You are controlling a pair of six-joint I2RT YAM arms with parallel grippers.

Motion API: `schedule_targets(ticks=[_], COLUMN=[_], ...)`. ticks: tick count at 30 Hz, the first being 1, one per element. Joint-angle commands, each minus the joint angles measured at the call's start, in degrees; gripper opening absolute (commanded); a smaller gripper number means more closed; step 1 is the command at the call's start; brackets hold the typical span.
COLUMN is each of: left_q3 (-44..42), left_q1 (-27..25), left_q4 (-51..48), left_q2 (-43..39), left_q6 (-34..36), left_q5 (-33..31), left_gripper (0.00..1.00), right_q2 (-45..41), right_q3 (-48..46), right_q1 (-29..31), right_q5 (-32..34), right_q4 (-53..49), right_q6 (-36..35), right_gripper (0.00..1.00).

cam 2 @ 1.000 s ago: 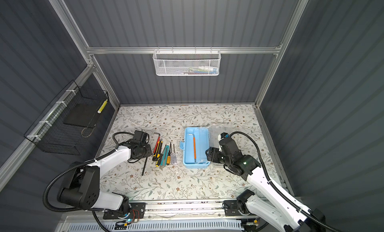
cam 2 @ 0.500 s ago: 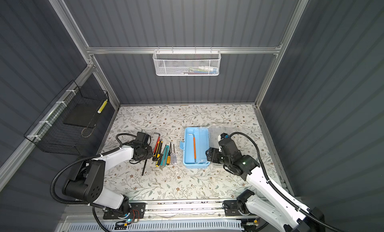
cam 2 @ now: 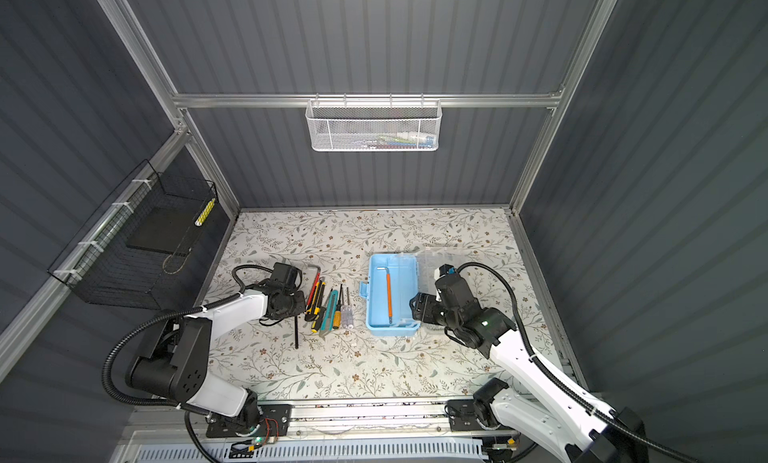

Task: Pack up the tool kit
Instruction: 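Lift the black hex key with the left gripper, then lower the black hex key into the blue box and open the left gripper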

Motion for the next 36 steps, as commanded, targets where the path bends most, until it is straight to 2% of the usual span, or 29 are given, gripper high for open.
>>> schedule_targets(ticks=[1,5,8,16,19,22,26,29,33,36], left_q3=[-0.7,-0.6,-0.4,3.0,6.3,9.6,14.0,18.4,24.2,28.4], left_q1=[0.2,0.2,0.2,-0.4,-3.3,-9.1,-17.5,-24.4,-29.4,-30.5], left_q4=[-1.1,-0.9,-1.0,-6.6,-8.8,-6.9,0.0,3.9,8.4,10.3], left_q2=[1.4,1.8,1.0,-13.9,-19.8,-22.6,-19.3,-12.7,-2.0,4.7], left_q6=[0.6,0.7,0.9,0.3,-2.7,-7.7,-13.5,-14.6,-15.6,-15.3], left_q5=[0.2,0.2,-0.1,4.5,5.9,6.6,7.9,5.4,4.2,3.2], left_gripper=[0.07,0.0,0.0,0.0,0.0,0.0,0.0,0.0,0.0,0.0], right_q2=[0.4,1.2,1.4,0.7,0.2,0.0,-1.0,-2.0,-2.3,-2.5], right_q3=[-0.3,-0.3,-0.4,1.0,1.4,2.1,3.5,3.7,3.9,3.8], right_q1=[0.2,0.2,0.2,0.2,0.2,0.1,0.0,-0.1,-0.1,-0.3], right_q5=[0.1,-0.1,-0.6,-0.8,-0.9,-0.6,0.8,0.8,0.5,0.4], right_q4=[0.3,0.7,1.3,1.2,1.2,0.6,-1.1,-1.4,-1.8,-1.8], right_q6=[0.3,0.3,0.4,0.5,0.7,0.7,0.5,0.8,1.1,1.1], right_gripper=[0.76,0.76,0.76,0.76,0.76,0.76,0.76,0.76,0.76,0.76])
